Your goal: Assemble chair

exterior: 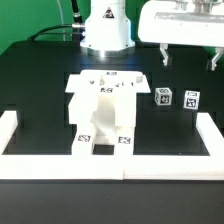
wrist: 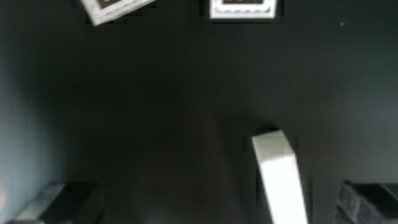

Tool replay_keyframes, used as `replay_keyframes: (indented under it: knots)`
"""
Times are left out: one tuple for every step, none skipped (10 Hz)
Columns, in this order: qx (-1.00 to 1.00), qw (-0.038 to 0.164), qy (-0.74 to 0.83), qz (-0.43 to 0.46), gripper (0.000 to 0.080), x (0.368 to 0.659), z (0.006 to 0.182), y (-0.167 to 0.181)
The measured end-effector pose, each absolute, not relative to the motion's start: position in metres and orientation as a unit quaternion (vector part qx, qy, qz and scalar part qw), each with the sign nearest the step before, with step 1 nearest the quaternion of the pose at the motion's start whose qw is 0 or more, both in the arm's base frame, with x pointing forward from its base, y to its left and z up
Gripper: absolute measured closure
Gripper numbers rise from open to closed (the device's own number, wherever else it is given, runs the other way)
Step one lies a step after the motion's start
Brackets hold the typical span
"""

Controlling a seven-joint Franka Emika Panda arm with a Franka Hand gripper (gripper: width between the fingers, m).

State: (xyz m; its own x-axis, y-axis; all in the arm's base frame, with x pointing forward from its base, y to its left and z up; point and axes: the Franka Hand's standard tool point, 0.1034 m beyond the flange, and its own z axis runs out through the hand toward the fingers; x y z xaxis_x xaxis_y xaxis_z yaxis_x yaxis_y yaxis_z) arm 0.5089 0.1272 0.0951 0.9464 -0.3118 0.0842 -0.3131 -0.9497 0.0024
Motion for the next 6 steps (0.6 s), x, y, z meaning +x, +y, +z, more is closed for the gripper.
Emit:
replay_keyframes:
  knots:
    - [0.986,0.008,-0.158,0.042,0.015,0.51,0.096,0.127]
    - [0.987,0.008,-0.158,0.042,0.015,0.51,0.095,0.127]
    - [0.987,0.008,-0.158,0.041,0.015,0.509,0.095,0.127]
    - [0.987,0.009,-0.157,0.04,0.015,0.508,0.094,0.128]
    - [0.987,0.014,-0.154,0.043,0.015,0.502,0.086,0.14]
    - [0.988,0.018,-0.148,0.039,0.015,0.496,0.079,0.151]
